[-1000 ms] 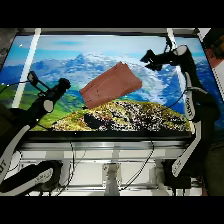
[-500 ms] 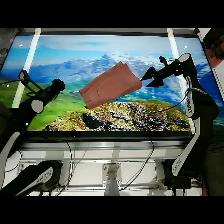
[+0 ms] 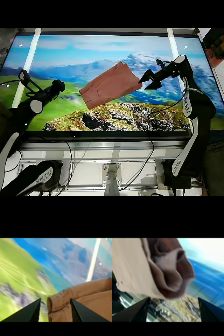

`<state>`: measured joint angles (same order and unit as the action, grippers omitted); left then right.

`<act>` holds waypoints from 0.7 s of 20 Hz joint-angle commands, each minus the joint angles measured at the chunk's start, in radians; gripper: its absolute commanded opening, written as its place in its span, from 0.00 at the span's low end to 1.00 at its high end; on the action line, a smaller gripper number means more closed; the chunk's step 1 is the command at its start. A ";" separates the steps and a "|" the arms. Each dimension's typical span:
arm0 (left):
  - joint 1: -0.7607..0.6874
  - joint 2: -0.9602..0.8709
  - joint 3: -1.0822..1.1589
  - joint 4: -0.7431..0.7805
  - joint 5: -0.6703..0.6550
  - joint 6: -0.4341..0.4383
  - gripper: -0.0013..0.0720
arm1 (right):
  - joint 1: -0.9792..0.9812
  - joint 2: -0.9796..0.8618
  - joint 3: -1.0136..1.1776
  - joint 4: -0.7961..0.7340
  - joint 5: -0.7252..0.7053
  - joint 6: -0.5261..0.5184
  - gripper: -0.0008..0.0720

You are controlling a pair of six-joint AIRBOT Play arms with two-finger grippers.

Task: Fold the clothes and pants, and hang the long-sleeved shirts on hangers.

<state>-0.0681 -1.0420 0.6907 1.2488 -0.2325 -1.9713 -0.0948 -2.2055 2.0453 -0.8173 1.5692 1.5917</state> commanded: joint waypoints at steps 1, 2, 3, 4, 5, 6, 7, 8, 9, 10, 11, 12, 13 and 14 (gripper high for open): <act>0.001 0.001 0.001 0.000 -0.001 0.001 0.60 | 0.034 -0.005 0.000 0.002 -0.083 0.040 0.97; 0.001 0.001 0.001 0.000 -0.001 0.001 0.60 | 0.043 -0.010 0.000 0.001 -0.091 0.047 0.97; 0.001 0.001 0.001 0.000 -0.001 0.001 0.60 | 0.053 -0.018 -0.001 -0.001 -0.097 0.053 0.97; 0.002 0.001 0.001 0.000 -0.001 0.001 0.60 | 0.060 -0.023 -0.007 -0.008 -0.104 0.068 0.97; 0.001 0.001 0.001 0.000 -0.001 0.001 0.60 | 0.068 -0.027 -0.018 -0.016 -0.113 0.077 0.97; 0.001 0.001 0.001 0.000 -0.001 0.001 0.60 | 0.075 -0.032 -0.025 -0.025 -0.117 0.084 0.97; 0.002 0.001 0.001 0.000 -0.001 0.001 0.60 | 0.081 -0.040 -0.026 -0.027 -0.124 0.093 0.96; 0.002 0.001 0.001 0.000 0.000 0.001 0.60 | 0.089 -0.047 -0.026 -0.025 -0.134 0.094 0.96; 0.002 0.001 0.001 0.000 0.000 0.001 0.60 | 0.097 -0.051 -0.026 -0.026 -0.153 0.094 0.94; 0.002 0.001 0.001 0.000 0.000 0.001 0.60 | 0.104 -0.051 -0.026 -0.026 -0.178 0.093 0.93; 0.002 0.001 0.001 0.000 0.000 0.001 0.60 | 0.109 -0.049 -0.026 -0.023 -0.203 0.093 0.74; 0.002 0.001 0.001 0.000 0.000 0.001 0.60 | 0.109 -0.048 -0.021 -0.018 -0.208 0.093 0.41; 0.002 0.001 0.001 0.000 0.000 0.001 0.60 | 0.106 -0.047 -0.010 -0.016 -0.198 0.093 0.22; 0.002 0.001 0.001 0.000 0.000 0.001 0.60 | 0.100 -0.041 0.002 -0.018 -0.177 0.094 0.03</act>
<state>-0.0669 -1.0416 0.6907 1.2488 -0.2333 -1.9705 0.0051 -2.2513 2.0293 -0.8501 1.3918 1.6798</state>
